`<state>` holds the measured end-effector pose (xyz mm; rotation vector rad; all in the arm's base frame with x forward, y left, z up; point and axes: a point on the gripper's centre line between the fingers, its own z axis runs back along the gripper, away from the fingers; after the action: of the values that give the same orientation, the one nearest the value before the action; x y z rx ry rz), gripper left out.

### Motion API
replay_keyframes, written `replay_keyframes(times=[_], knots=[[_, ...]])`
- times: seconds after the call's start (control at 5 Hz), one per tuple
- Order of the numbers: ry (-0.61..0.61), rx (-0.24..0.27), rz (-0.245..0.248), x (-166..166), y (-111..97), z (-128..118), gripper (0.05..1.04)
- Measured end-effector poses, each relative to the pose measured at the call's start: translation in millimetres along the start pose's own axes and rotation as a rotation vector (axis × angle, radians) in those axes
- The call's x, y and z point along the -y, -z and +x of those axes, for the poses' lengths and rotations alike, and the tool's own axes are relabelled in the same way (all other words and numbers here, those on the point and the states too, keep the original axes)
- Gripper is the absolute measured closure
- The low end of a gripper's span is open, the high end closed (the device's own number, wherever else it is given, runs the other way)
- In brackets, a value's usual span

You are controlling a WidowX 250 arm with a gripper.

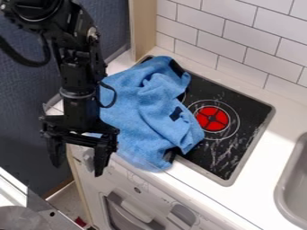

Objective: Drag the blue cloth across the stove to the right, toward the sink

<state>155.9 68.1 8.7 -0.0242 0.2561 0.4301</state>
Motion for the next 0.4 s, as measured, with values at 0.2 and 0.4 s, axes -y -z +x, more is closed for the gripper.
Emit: replay_keyframes(times=[0.2,0.4], knots=[[-0.005,-0.020,0.001,2.1,2.6,-3.0,0.082],[0.005,-0.014,0.018,24.1,-7.0,2.5,0.082]])
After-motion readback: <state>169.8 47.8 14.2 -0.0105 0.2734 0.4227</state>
